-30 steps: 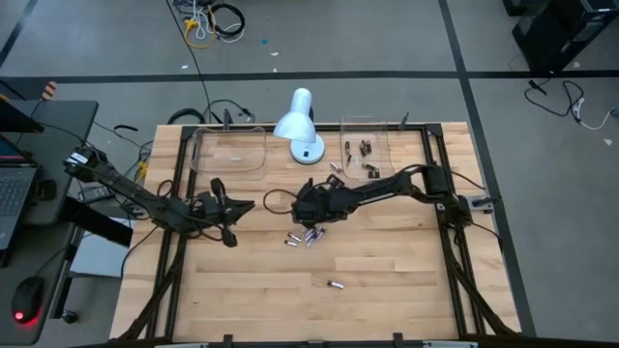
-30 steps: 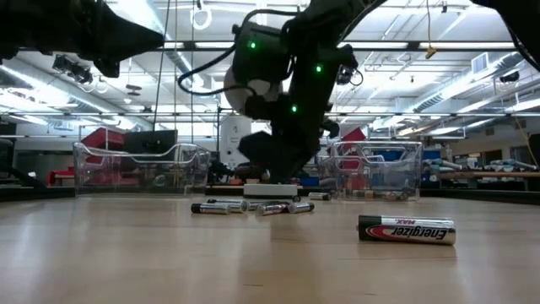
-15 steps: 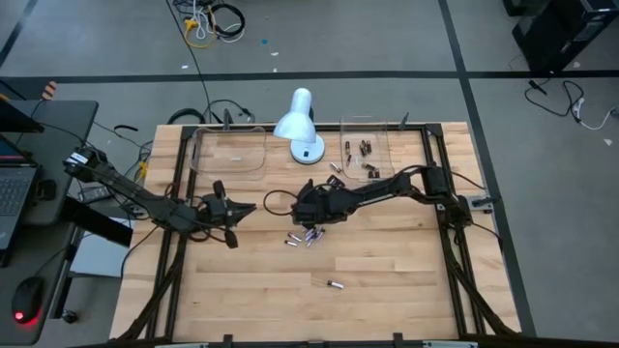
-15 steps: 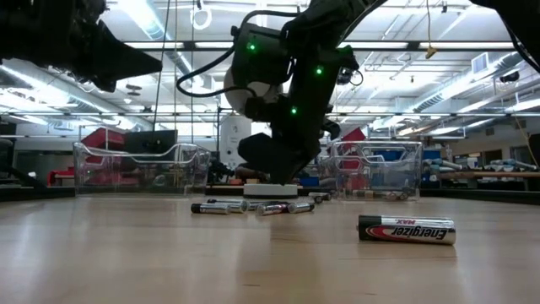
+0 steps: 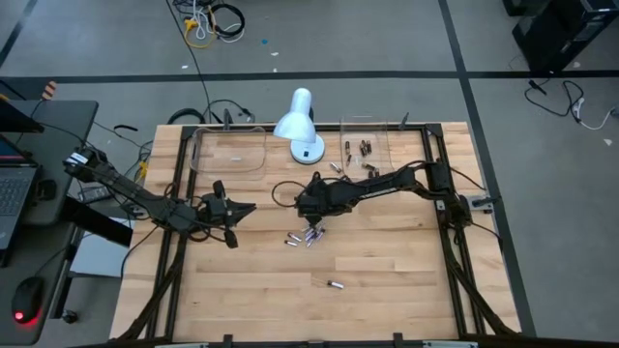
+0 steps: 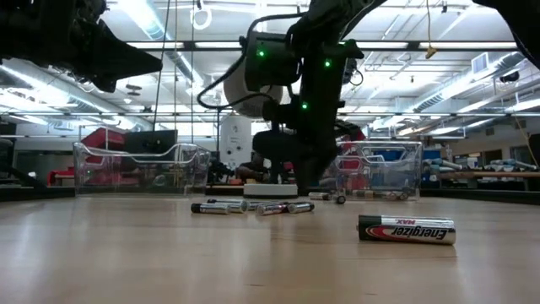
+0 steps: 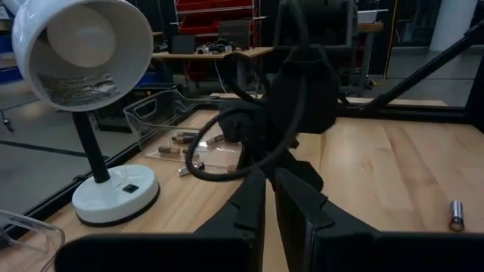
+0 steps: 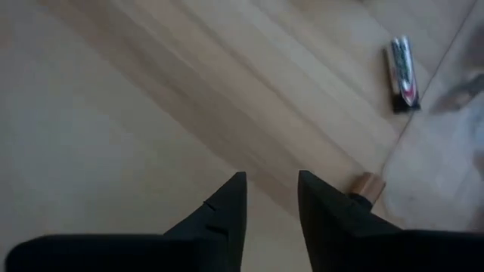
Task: Sort batteries
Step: Put the black battery in the transparent bin
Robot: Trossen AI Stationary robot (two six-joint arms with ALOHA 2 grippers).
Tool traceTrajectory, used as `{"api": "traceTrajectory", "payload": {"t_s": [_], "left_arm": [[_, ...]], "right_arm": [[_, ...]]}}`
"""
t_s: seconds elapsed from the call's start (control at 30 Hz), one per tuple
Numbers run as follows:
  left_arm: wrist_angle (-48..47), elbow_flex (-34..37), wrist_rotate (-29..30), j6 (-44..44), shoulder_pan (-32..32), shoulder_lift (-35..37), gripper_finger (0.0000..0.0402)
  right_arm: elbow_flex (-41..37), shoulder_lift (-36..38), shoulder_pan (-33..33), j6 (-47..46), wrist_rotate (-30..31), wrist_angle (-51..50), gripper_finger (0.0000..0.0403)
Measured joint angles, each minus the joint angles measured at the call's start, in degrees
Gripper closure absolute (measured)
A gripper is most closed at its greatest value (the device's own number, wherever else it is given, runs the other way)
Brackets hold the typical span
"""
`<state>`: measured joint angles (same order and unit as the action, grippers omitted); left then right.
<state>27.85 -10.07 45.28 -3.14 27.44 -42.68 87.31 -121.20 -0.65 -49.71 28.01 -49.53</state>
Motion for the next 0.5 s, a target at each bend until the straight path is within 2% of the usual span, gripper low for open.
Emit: {"api": "traceTrajectory", "payload": {"t_s": [0.3,0.5], "left_arm": [[-0.39,0.00,0.07,0.06,-0.02,0.00,0.0369],[-0.39,0.00,0.52,0.17,-0.04,0.00,0.0369]], "right_arm": [[-0.02,0.28,-2.40,-3.76,-7.61,-3.30,0.0265],[0.00,2.05,-5.10,-8.92,-6.65,-9.25,0.0261]]}}
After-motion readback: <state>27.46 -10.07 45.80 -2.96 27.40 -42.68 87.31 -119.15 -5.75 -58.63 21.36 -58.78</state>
